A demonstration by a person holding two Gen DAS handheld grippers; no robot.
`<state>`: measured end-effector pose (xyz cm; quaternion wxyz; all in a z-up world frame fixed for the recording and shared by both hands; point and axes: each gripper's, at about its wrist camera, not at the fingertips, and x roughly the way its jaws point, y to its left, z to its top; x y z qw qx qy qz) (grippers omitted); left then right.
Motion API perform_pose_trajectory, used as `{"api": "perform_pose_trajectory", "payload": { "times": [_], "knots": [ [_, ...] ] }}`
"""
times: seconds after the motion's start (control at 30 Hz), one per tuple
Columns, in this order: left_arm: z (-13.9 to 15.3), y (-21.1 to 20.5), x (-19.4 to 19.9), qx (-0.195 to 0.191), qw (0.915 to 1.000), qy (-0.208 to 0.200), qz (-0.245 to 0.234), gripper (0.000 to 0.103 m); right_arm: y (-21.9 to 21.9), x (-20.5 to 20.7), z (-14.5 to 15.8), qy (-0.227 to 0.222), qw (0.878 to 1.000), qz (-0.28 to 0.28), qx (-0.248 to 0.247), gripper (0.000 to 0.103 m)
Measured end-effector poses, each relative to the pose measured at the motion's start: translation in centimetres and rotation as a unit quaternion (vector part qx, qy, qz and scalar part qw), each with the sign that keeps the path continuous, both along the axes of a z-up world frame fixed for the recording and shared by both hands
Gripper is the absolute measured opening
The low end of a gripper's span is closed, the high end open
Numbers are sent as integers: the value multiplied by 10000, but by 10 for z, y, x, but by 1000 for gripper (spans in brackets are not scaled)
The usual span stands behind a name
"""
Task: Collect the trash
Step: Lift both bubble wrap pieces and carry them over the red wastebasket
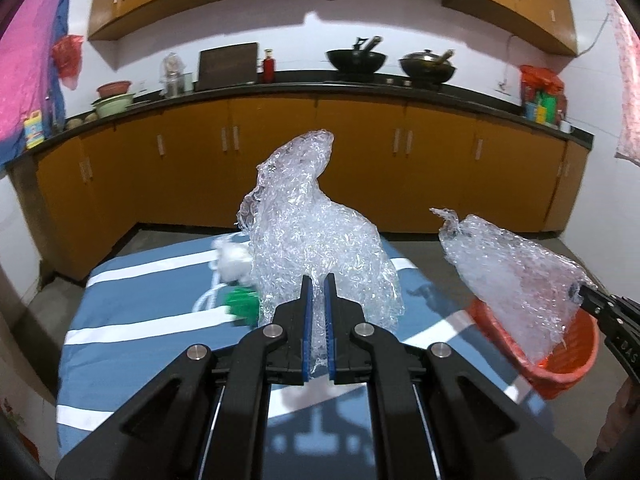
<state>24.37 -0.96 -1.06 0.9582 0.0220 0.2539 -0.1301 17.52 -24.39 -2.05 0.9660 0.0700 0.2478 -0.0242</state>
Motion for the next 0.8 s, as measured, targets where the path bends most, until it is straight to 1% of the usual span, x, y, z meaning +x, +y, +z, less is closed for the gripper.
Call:
{"api": "perform_pose_trajectory", "payload": {
  "times": [0.2,0.43,0.8],
  "knots": [
    [1,-38,-8,-52,9993,-11,-360,6,-34,-17,2,-47,9994,-335,3,3],
    [-3,-84,-14,-58,9970,29,-771,6,-74,-31,-2,-32,9975,-704,33,3],
    [-16,-156,-26,-62,9900,162,-1400,6,-122,-40,-11,-12,9936,-1127,-20,3]
  ]
}}
